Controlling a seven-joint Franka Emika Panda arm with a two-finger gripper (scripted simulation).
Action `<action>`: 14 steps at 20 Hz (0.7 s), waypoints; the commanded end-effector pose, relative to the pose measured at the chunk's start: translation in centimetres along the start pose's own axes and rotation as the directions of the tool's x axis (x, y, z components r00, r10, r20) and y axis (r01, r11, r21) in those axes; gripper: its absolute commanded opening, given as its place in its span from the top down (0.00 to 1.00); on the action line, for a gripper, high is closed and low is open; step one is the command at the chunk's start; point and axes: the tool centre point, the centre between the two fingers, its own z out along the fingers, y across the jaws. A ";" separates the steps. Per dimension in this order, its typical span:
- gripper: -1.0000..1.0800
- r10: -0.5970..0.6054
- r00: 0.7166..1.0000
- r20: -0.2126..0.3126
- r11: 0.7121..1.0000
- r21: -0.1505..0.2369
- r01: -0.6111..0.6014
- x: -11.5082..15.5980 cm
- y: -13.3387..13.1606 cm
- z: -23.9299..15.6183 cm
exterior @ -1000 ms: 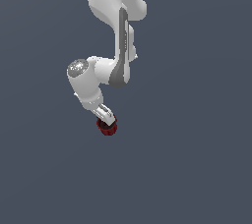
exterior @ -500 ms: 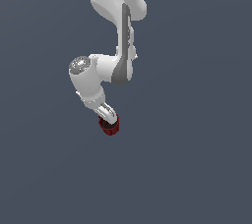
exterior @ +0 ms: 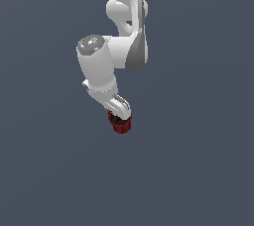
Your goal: Pick up the object and move it to a goal position.
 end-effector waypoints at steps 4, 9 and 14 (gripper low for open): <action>1.00 0.000 1.000 -0.004 1.000 0.001 0.000 -1.6 -4.1 -5.4; 1.00 0.000 1.000 -0.004 1.000 0.001 0.000 -3.0 -7.9 -10.2; 1.00 -0.001 1.000 -0.005 1.000 0.001 0.001 -4.4 -11.5 -14.8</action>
